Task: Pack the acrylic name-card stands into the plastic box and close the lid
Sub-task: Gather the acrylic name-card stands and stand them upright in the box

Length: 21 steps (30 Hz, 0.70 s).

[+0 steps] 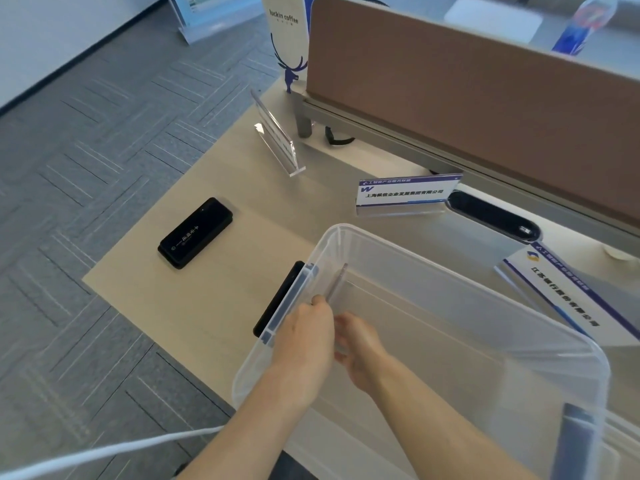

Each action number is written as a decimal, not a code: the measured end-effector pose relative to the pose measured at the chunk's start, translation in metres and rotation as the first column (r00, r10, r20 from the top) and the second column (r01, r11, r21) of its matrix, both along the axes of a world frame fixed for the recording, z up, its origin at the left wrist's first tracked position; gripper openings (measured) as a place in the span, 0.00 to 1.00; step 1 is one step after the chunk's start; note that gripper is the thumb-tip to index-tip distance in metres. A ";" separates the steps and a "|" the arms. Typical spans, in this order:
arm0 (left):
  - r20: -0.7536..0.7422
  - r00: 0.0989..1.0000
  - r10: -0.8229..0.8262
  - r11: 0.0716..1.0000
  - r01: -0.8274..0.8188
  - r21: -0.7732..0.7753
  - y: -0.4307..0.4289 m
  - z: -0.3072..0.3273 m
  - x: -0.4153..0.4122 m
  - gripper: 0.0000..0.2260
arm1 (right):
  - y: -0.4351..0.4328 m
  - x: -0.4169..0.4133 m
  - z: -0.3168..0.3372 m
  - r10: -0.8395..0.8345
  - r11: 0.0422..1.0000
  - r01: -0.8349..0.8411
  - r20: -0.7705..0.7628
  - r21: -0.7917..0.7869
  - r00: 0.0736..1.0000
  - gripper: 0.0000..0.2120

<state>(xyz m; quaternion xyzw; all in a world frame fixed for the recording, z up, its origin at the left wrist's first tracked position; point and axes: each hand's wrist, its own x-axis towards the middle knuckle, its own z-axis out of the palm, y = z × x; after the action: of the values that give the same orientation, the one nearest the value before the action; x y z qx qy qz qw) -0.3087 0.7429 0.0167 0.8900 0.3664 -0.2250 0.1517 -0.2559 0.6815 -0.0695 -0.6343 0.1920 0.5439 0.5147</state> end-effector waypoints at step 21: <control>0.671 0.735 0.091 0.760 0.385 -0.524 -0.244 0.194 0.181 0.11 | -0.367 0.117 0.264 -0.507 0.855 0.496 0.451 0.153 0.734 0.07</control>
<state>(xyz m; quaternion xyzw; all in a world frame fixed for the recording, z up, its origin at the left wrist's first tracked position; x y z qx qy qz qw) -0.1277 0.4984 0.2107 0.8328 0.1138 -0.0166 0.5415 -0.1385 0.3142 0.1950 -0.6668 0.2173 0.2142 0.6799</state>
